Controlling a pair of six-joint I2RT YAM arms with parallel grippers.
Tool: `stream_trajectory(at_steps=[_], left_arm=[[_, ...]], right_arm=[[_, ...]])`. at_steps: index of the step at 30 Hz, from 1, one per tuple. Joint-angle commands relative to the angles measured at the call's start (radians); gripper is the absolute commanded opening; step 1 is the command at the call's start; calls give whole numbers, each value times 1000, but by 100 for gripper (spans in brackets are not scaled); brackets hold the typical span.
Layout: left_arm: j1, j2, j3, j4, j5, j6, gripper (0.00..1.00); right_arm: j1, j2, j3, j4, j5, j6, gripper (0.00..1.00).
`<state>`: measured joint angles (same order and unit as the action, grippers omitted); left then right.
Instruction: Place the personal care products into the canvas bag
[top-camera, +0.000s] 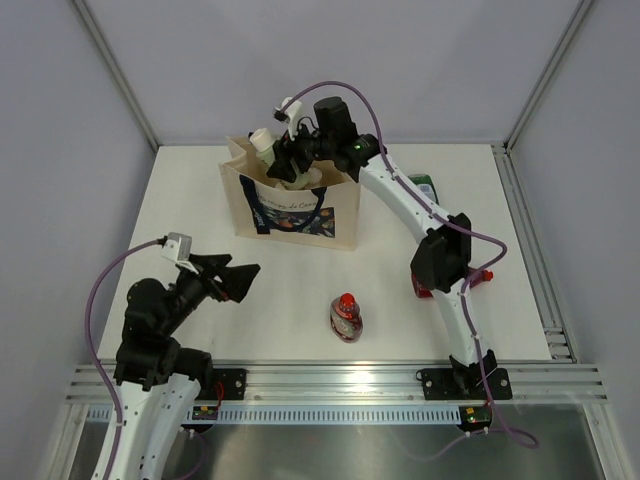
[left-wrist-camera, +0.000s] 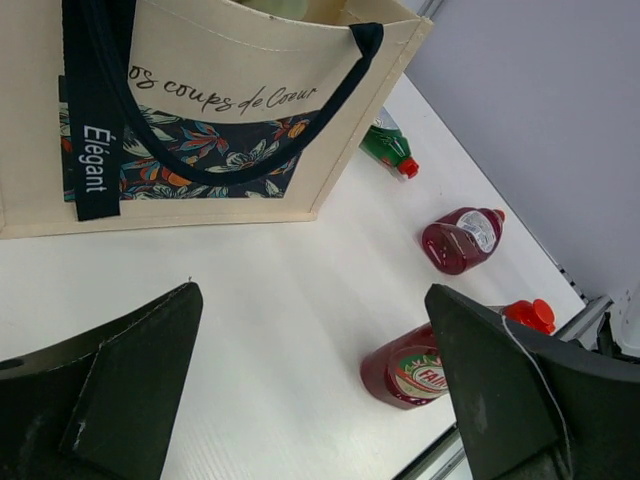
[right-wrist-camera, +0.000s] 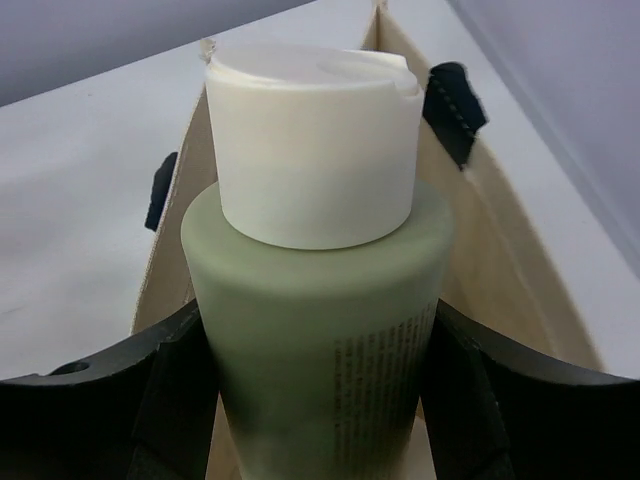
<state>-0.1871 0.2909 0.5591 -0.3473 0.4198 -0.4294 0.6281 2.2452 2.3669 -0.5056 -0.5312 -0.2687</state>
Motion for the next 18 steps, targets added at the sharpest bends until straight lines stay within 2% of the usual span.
stream_trajectory(at_steps=[1, 4, 10, 12, 14, 15, 17, 18], left_arm=[[3, -76, -43, 64, -25, -37, 99], [3, -120, -80, 67, -52, -74, 99], [3, -70, -73, 85, 66, -74, 99], [3, -27, -67, 88, 109, -74, 99], [3, -1, -62, 88, 129, -72, 99], [3, 22, -53, 85, 138, -69, 99], [3, 37, -45, 77, 143, -60, 99], [3, 51, -39, 74, 145, -52, 99]], right_arm=[[18, -56, -41, 110, -84, 65, 0], [42, -71, -124, 105, -9, 71, 0], [45, -39, -135, 49, 150, 92, 1], [47, -35, -135, 41, 183, 73, 13], [48, -21, -132, 29, 237, 33, 31], [48, -16, -123, 19, 252, 20, 46], [47, -10, -118, -4, 275, -10, 60], [45, -12, -115, -8, 275, -17, 75]])
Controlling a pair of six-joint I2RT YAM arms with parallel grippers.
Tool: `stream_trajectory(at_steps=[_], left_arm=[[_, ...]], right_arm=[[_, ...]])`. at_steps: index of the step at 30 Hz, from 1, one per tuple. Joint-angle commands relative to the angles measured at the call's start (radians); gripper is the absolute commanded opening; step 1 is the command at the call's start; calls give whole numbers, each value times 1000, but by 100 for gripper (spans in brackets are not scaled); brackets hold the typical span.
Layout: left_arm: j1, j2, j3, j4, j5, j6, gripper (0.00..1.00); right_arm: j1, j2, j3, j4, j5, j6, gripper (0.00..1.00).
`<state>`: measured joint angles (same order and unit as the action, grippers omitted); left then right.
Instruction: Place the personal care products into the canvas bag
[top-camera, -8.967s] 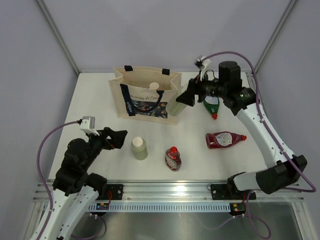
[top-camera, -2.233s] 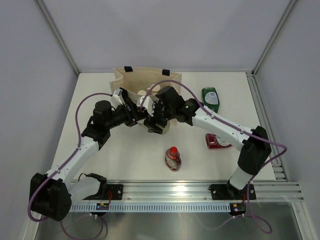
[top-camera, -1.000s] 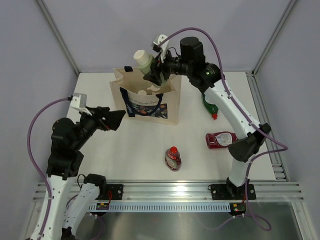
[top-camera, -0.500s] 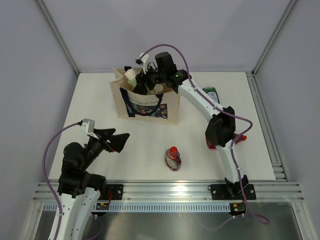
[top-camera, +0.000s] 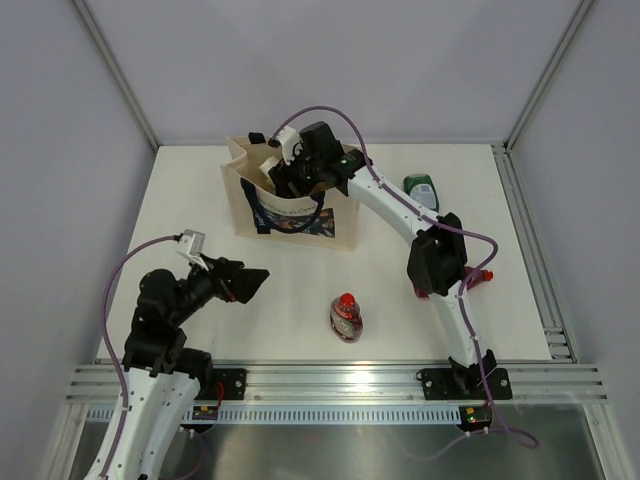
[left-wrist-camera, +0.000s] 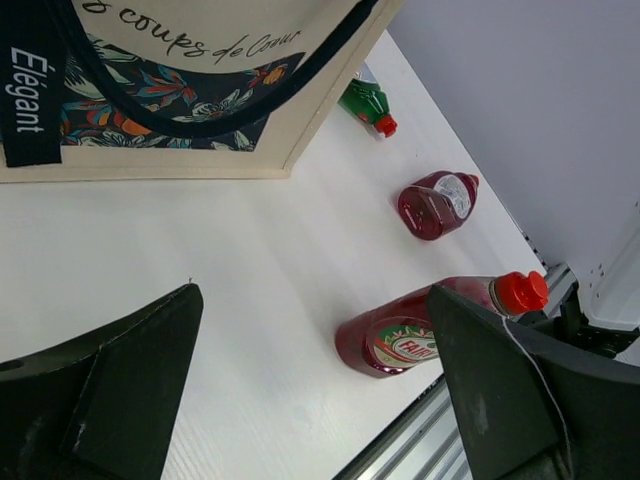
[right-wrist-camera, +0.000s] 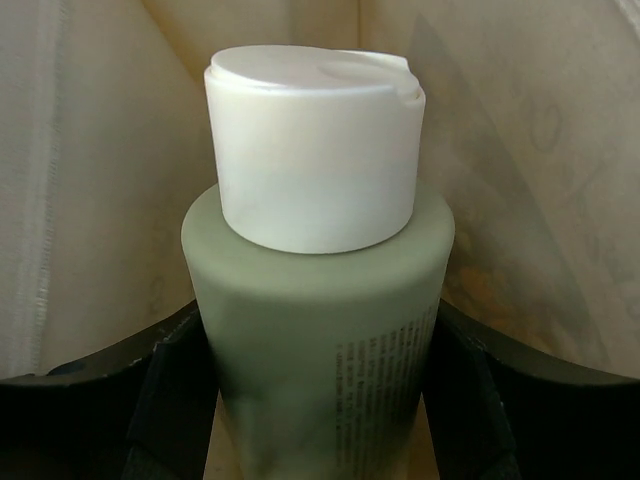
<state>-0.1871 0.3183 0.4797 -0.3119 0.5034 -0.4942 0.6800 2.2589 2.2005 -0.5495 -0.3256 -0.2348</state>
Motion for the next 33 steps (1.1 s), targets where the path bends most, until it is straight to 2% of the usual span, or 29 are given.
stream_trajectory(at_steps=[1, 4, 9, 13, 17, 18, 19, 22, 23, 25, 26, 28, 29, 31, 33], left_arm=[[3, 30, 45, 34, 63, 17, 99], [2, 56, 65, 10, 69, 31, 99], [-14, 110, 80, -9, 103, 32, 99], [-66, 175, 88, -29, 58, 25, 99], [-219, 229, 99, -29, -80, 13, 99], [-306, 248, 105, -27, -151, 13, 99], [-348, 264, 112, -23, -190, 13, 99], [-501, 324, 138, 0, -293, 20, 99], [-537, 343, 143, 5, -342, 28, 99], [-633, 355, 154, 29, -380, 65, 99], [-681, 364, 154, 42, -381, 100, 99], [-725, 372, 154, 79, -385, 121, 99], [-768, 373, 155, 91, -382, 150, 99], [-813, 372, 145, 143, -362, 201, 99], [-876, 364, 132, 169, -345, 313, 99]], right_arm=[[-7, -28, 57, 22, 66, -58, 83], [-8, -51, 94, -7, 47, -66, 99], [-11, -97, 200, -72, 0, -67, 99], [-22, -179, 206, -104, -93, -69, 100], [-36, -298, 185, -148, -191, -90, 100], [-49, -321, 151, -159, -217, -96, 99], [-57, -376, 124, -171, -257, -97, 100], [-105, -522, -34, -225, -392, -164, 100], [-117, -570, -159, -230, -411, -181, 100], [-158, -707, -293, -266, -501, -270, 100], [-169, -755, -430, -279, -518, -299, 100], [-201, -887, -577, -262, -518, -322, 99], [-214, -930, -717, -257, -529, -328, 100], [-246, -1040, -839, -231, -550, -342, 99], [-266, -1108, -978, -236, -594, -397, 100]])
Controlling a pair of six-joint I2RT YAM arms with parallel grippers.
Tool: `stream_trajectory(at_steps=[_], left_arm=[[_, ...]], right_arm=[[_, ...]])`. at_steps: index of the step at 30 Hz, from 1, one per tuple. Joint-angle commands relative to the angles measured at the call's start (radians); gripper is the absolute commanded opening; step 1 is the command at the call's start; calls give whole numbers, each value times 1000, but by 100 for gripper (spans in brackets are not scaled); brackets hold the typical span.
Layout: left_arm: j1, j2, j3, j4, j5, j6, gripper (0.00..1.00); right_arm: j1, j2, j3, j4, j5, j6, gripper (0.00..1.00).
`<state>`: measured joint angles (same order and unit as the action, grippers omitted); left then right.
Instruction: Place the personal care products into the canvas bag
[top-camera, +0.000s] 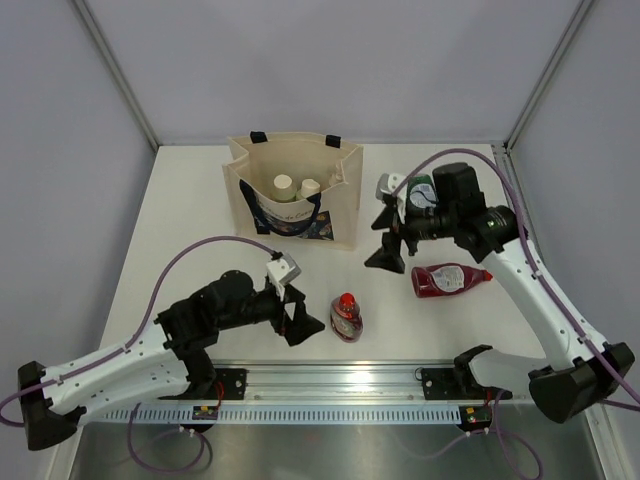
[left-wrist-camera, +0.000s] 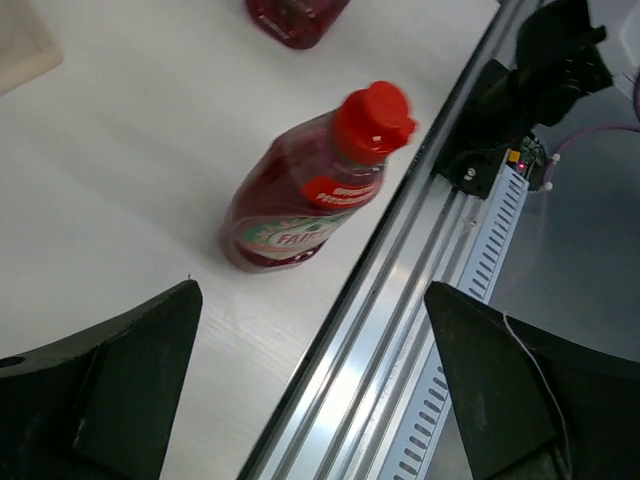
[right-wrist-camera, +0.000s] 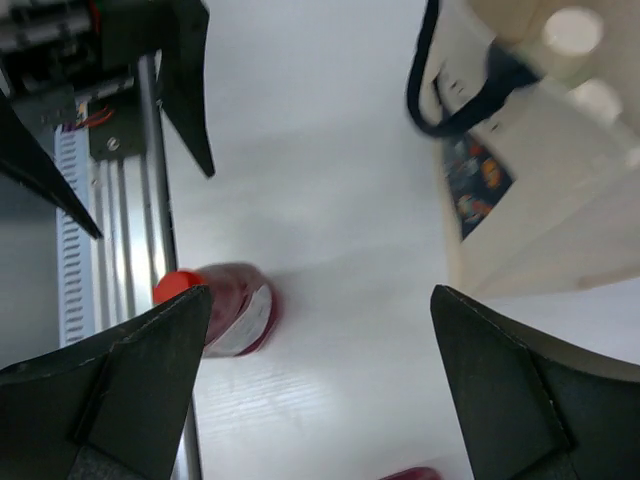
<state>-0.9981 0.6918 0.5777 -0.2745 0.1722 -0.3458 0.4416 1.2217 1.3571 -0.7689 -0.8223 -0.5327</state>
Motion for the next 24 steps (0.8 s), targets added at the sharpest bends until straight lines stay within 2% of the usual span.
stream_trajectory(at_steps=[1, 3, 6, 8, 11, 14, 17, 21, 24], left_arm=[[-80, -11, 24, 127, -14, 223, 99], [-106, -9, 11, 123, -42, 382, 99], [-106, 28, -2, 155, -28, 588, 99], [-105, 84, -15, 179, 25, 754, 99], [-79, 208, -39, 265, 56, 891, 99], [-30, 326, -7, 311, 142, 935, 99], [-22, 457, 37, 365, 158, 965, 99], [-10, 529, 50, 438, 131, 961, 99], [15, 548, 39, 520, 197, 938, 99]], right_arm=[[-47, -135, -169, -24, -119, -130, 99], [-55, -201, -272, -26, -155, -226, 99], [-60, -283, -328, -97, -172, -379, 99], [-66, -287, -346, -110, -166, -395, 100], [-67, -317, -390, -86, -175, -403, 99], [-67, -314, -403, -86, -183, -408, 99], [-67, -310, -401, -96, -189, -402, 99], [-70, -327, -424, -78, -210, -395, 99], [-70, -317, -428, -89, -221, -405, 99]])
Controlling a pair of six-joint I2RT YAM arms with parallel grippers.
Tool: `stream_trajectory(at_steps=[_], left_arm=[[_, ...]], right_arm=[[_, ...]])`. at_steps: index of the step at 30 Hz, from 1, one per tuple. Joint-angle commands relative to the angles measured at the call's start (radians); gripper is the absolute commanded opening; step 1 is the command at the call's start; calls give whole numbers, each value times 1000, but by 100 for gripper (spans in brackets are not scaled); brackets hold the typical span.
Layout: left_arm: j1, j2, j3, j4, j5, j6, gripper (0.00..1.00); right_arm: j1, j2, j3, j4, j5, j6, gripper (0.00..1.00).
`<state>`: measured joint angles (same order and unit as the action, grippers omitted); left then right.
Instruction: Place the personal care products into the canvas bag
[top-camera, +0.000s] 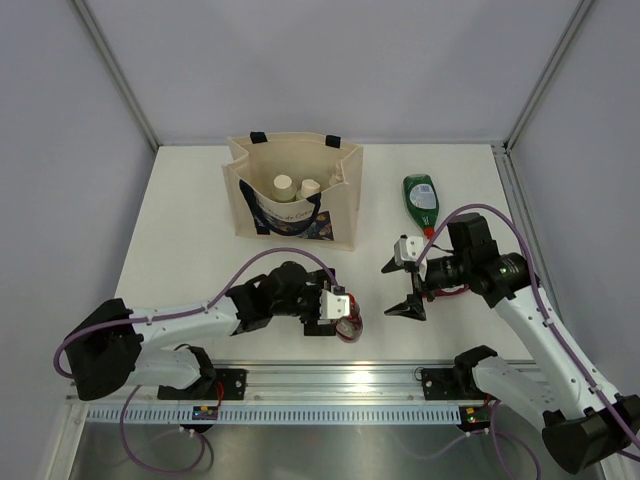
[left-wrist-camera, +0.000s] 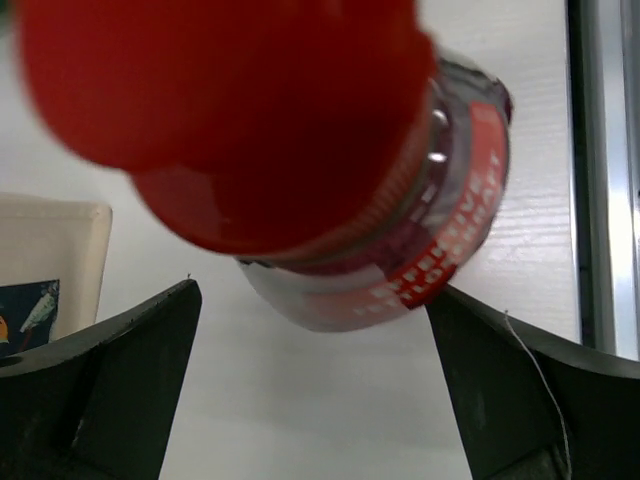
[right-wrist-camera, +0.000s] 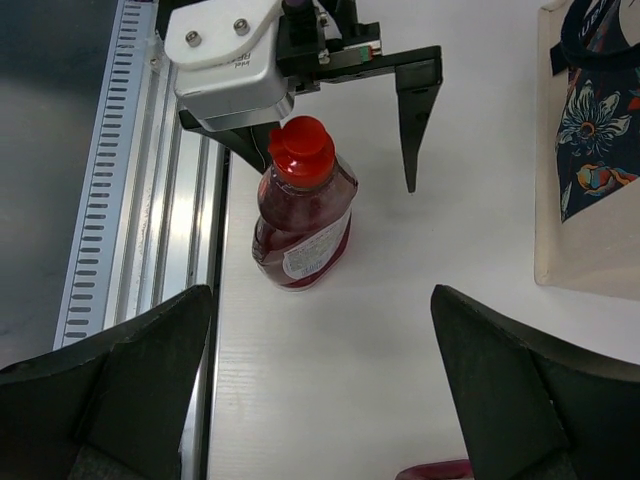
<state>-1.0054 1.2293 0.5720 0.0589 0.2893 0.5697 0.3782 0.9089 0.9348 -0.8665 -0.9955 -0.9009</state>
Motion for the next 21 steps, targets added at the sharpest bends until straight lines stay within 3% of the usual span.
stream_trajectory(at_steps=[1, 4, 9, 13, 17, 21], left_arm=[[30, 19, 40, 205, 103, 13, 99], [50, 48, 52, 243, 221, -7, 98], [56, 124, 94, 243, 303, -17, 92], [65, 148, 111, 263, 399, -31, 94], [89, 160, 158, 167, 508, -4, 96], [103, 226, 242, 93, 557, 35, 88]], right_arm=[[-7, 4, -2, 6, -52, -39, 99], [-7, 18, -1, -6, -57, -47, 99], [-7, 19, -1, -12, -58, -50, 99], [-5, 35, 5, -28, -58, -59, 99], [-7, 47, 9, -34, -45, -64, 99], [-9, 47, 9, -23, -40, -53, 99]])
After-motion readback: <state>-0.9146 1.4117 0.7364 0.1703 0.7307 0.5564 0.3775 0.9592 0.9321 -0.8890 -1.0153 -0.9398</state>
